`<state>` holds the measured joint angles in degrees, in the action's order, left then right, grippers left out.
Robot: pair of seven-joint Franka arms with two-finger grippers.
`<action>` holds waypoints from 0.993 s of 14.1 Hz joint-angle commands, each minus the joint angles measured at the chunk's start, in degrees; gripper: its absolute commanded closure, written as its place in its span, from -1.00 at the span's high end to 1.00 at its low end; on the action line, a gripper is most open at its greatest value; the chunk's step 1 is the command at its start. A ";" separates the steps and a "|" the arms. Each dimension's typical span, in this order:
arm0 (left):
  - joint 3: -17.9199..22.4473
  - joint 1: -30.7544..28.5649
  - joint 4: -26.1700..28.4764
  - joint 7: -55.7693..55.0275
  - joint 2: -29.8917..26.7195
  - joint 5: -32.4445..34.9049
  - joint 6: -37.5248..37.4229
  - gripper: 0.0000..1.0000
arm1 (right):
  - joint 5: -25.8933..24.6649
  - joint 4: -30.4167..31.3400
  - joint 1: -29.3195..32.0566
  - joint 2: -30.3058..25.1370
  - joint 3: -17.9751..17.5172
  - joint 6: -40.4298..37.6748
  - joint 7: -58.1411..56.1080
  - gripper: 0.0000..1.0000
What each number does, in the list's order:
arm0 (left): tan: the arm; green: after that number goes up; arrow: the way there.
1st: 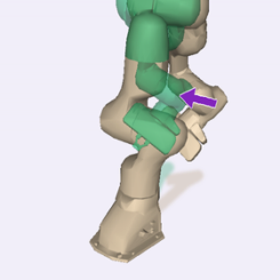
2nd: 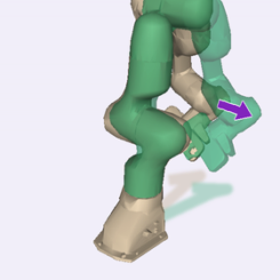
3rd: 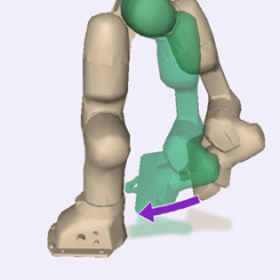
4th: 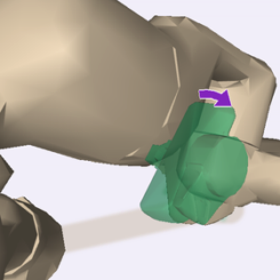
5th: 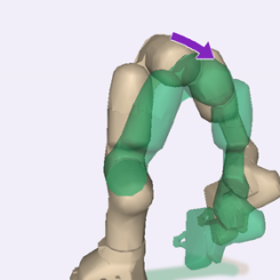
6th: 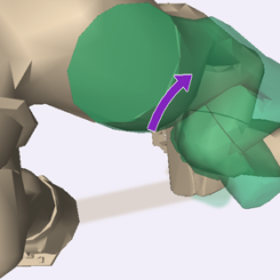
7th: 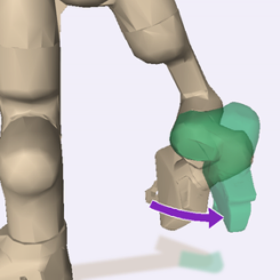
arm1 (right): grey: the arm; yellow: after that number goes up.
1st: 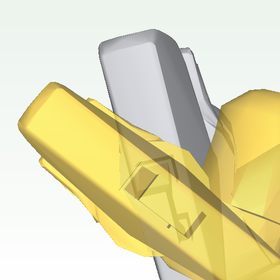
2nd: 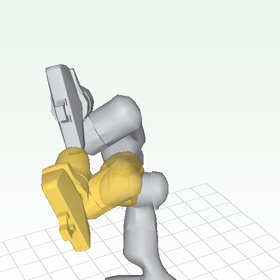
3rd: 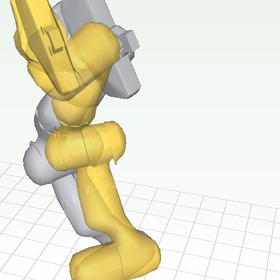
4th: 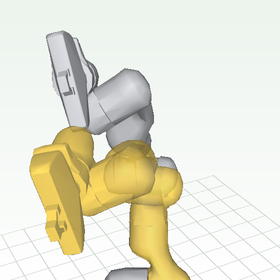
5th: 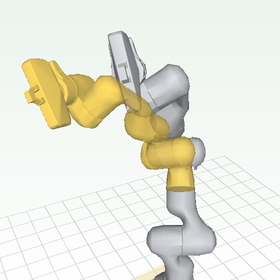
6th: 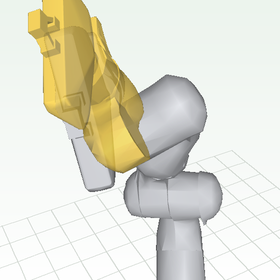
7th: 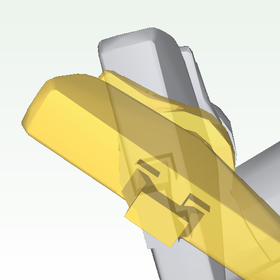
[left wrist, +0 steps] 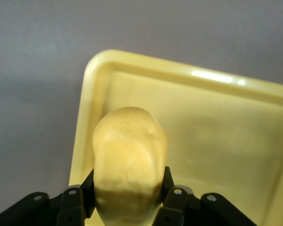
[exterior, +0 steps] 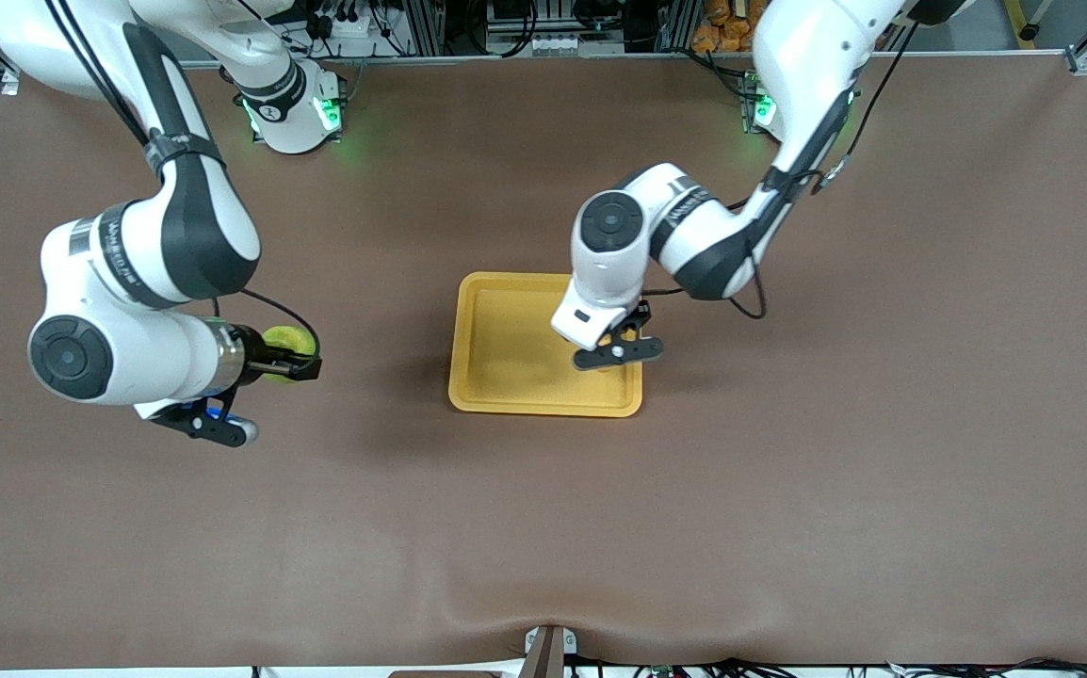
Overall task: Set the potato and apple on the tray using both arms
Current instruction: 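Carry the potato and apple over the yellow tray with both grippers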
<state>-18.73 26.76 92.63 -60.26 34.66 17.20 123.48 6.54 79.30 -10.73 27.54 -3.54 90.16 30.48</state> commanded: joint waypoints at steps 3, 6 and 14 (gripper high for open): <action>3.87 6.45 -2.19 -6.87 4.35 6.35 -1.22 -1.00 | 1.63 8.76 -2.90 -5.30 0.46 4.75 3.87 -1.00; 3.87 6.73 -2.19 -7.06 5.15 6.62 -5.60 -1.00 | 4.26 11.93 -4.30 -5.30 0.46 8.88 7.74 -1.00; 4.05 6.11 -1.58 -6.62 7.00 7.23 -5.70 -1.00 | 4.54 19.22 -10.10 -4.78 0.55 21.36 15.22 -1.00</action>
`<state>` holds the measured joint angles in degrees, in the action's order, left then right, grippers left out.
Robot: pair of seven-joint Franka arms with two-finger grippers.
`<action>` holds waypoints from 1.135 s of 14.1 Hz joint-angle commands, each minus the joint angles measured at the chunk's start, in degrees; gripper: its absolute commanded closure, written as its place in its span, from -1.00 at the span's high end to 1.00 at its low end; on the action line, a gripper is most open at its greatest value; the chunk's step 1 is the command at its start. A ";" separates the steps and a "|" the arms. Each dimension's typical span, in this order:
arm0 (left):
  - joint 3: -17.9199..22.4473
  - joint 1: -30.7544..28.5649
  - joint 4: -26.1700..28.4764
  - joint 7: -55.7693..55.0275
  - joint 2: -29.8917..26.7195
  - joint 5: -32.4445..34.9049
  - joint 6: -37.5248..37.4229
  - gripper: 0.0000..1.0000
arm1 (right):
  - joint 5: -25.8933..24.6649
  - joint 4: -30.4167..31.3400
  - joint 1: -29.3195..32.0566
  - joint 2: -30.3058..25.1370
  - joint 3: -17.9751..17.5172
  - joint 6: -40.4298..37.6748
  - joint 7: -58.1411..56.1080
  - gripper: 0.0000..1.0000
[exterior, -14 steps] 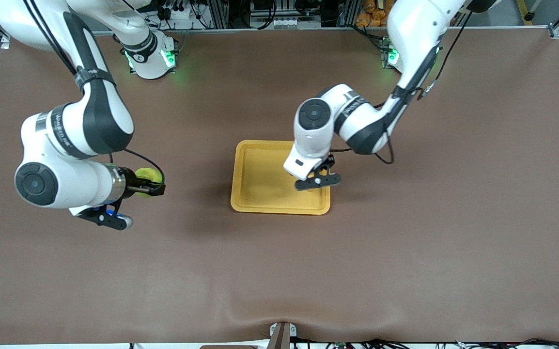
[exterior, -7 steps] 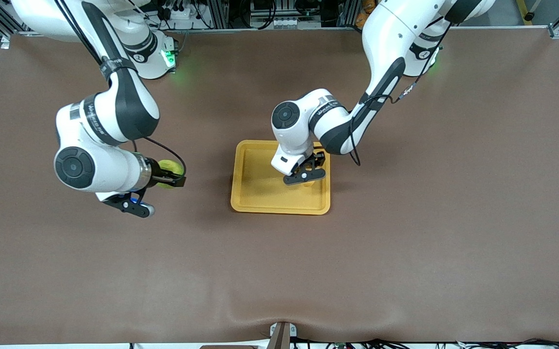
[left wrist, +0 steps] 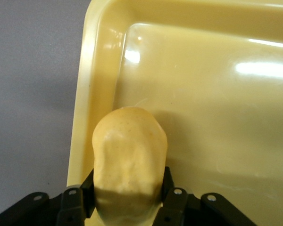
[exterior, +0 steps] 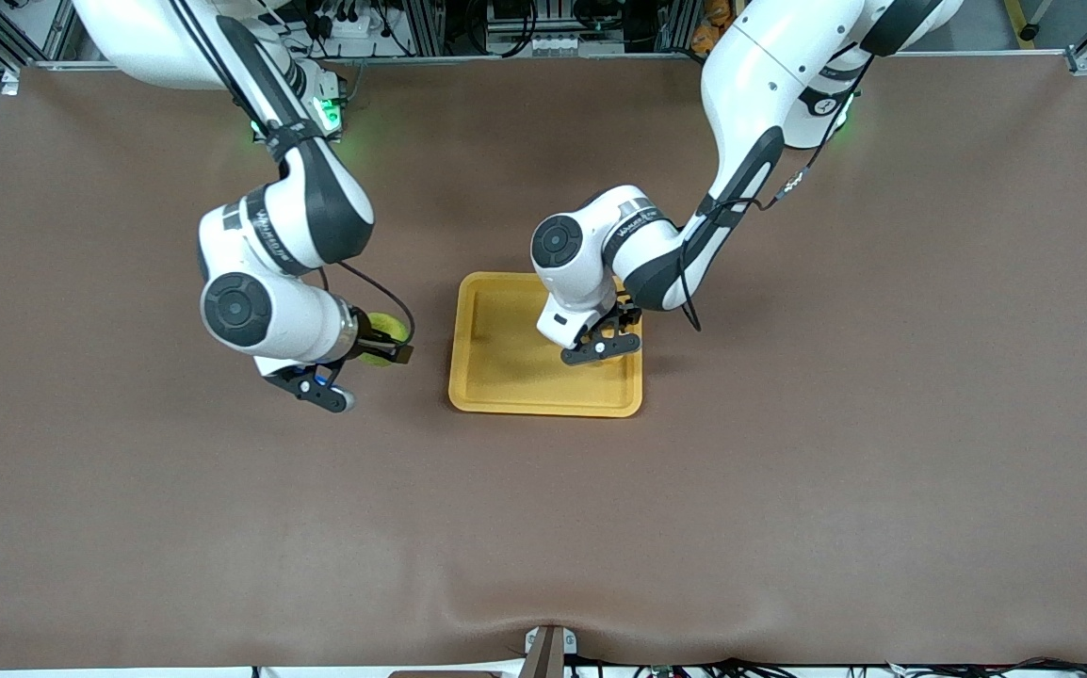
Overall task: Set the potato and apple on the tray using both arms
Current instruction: 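Carry the potato and apple over the yellow tray with both grippers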
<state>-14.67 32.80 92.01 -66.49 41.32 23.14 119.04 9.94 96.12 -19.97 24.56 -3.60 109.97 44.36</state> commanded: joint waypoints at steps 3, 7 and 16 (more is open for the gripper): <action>0.25 -0.11 -0.96 -0.13 0.61 1.29 -1.26 -1.00 | 1.13 3.63 -1.99 -1.80 0.52 3.22 3.27 -1.00; 0.34 -0.19 -0.87 0.22 0.70 1.29 -1.26 -1.00 | 1.13 3.81 -4.55 0.48 0.61 8.06 8.10 -1.00; 0.95 -0.46 -1.57 2.32 -2.63 1.46 -5.91 1.00 | 1.13 3.72 -9.38 5.49 0.61 16.15 14.88 -1.00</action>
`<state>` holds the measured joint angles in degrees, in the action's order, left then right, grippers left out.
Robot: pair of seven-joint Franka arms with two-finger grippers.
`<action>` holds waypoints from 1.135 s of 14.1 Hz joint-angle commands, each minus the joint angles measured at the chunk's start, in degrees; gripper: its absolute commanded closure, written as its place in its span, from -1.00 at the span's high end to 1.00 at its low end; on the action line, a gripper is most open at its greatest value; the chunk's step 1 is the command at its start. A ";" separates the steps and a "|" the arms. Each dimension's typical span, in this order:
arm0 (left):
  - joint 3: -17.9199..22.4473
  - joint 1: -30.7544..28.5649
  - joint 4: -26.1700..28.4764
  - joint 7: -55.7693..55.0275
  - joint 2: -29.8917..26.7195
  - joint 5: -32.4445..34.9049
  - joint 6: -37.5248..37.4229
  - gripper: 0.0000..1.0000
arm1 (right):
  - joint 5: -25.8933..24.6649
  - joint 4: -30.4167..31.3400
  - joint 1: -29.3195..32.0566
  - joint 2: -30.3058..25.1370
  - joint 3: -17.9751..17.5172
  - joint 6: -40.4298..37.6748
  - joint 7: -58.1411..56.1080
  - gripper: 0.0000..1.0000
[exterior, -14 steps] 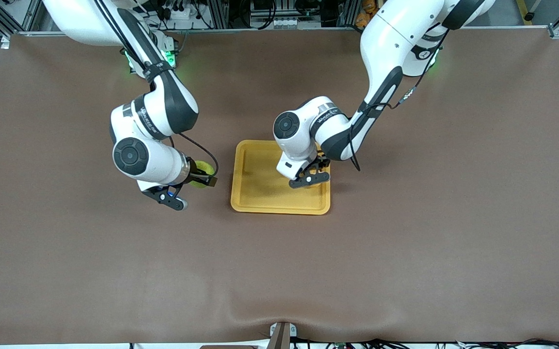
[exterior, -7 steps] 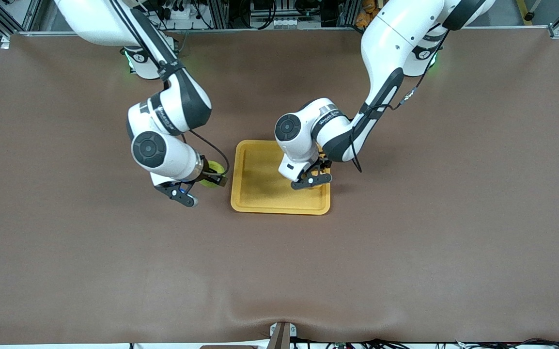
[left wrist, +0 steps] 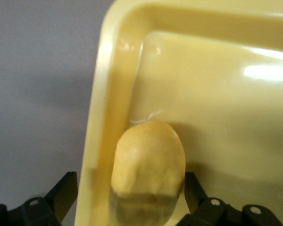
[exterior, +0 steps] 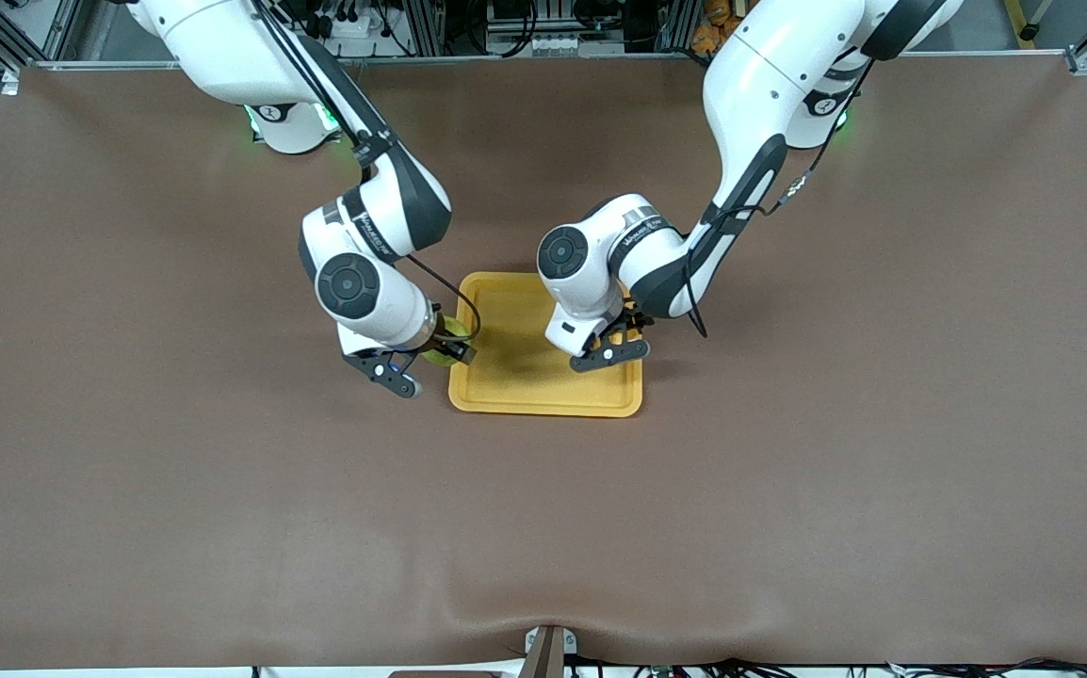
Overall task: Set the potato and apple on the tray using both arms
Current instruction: 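Lower the potato and apple onto the tray and open both grippers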
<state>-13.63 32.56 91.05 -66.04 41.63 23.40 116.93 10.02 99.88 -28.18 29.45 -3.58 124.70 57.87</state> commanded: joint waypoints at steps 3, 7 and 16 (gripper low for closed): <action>-0.17 -1.61 -0.61 4.87 -7.26 0.24 -7.15 1.00 | 0.88 -0.04 -2.85 2.71 0.68 4.22 3.65 -1.00; -0.70 -6.44 -0.79 7.67 -10.07 -0.02 -7.15 1.00 | 0.88 -0.56 -3.73 4.55 0.68 4.67 5.93 -1.00; -0.87 -20.51 -0.53 27.27 -16.83 -6.61 -7.06 1.00 | 0.08 -1.62 -5.84 7.02 0.77 6.52 10.69 1.00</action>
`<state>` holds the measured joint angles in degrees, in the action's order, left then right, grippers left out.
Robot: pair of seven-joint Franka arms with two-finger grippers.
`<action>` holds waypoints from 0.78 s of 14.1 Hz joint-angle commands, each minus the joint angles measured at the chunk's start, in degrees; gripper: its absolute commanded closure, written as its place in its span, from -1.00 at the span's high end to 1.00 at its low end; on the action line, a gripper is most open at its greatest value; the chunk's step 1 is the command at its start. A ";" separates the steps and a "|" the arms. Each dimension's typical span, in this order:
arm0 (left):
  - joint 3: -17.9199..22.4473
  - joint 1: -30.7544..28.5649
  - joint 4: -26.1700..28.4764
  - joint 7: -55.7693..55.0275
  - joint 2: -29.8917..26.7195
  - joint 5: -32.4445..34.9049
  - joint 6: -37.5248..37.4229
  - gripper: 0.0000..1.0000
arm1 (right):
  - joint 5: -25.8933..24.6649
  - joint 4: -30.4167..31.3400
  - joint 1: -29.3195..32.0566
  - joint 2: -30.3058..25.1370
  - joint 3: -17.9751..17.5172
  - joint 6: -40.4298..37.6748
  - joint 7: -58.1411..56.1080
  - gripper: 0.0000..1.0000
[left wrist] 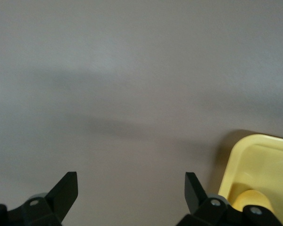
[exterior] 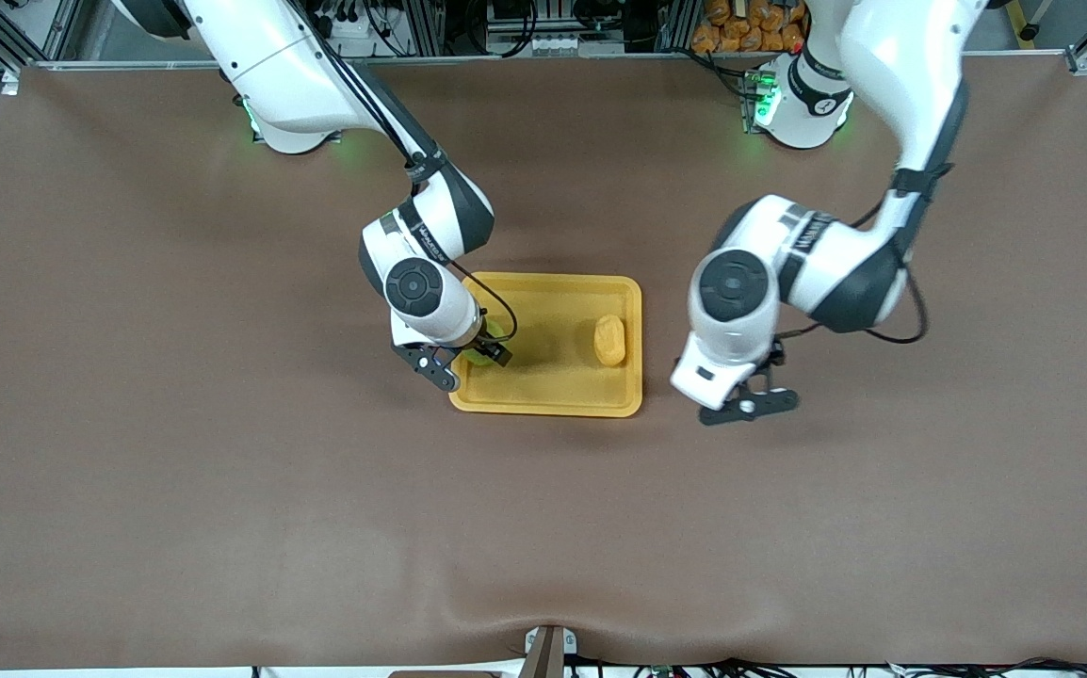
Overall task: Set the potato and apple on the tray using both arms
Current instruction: 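Lower the potato and apple onto the tray and open both grippers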
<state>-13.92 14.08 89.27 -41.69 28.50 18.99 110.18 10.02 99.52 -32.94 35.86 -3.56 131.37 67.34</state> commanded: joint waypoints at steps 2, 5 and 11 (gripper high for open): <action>-0.50 -3.01 1.35 3.46 -6.08 -2.73 -0.40 1.00 | 0.09 -1.52 -0.99 0.53 0.92 -0.50 1.13 1.00; -0.58 -3.62 1.61 3.63 -8.72 -2.91 -1.54 1.00 | 0.09 -2.57 -0.20 0.00 1.18 -1.20 0.78 1.00; -0.41 -9.32 2.83 15.72 -13.99 -6.49 -6.02 1.00 | 0.00 -11.35 3.40 -0.70 1.53 -13.23 0.08 1.00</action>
<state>-14.01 7.98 89.47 -32.17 18.28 15.58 105.54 10.01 91.19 -31.56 35.66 -1.50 122.17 67.36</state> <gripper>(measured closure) 0.000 0.000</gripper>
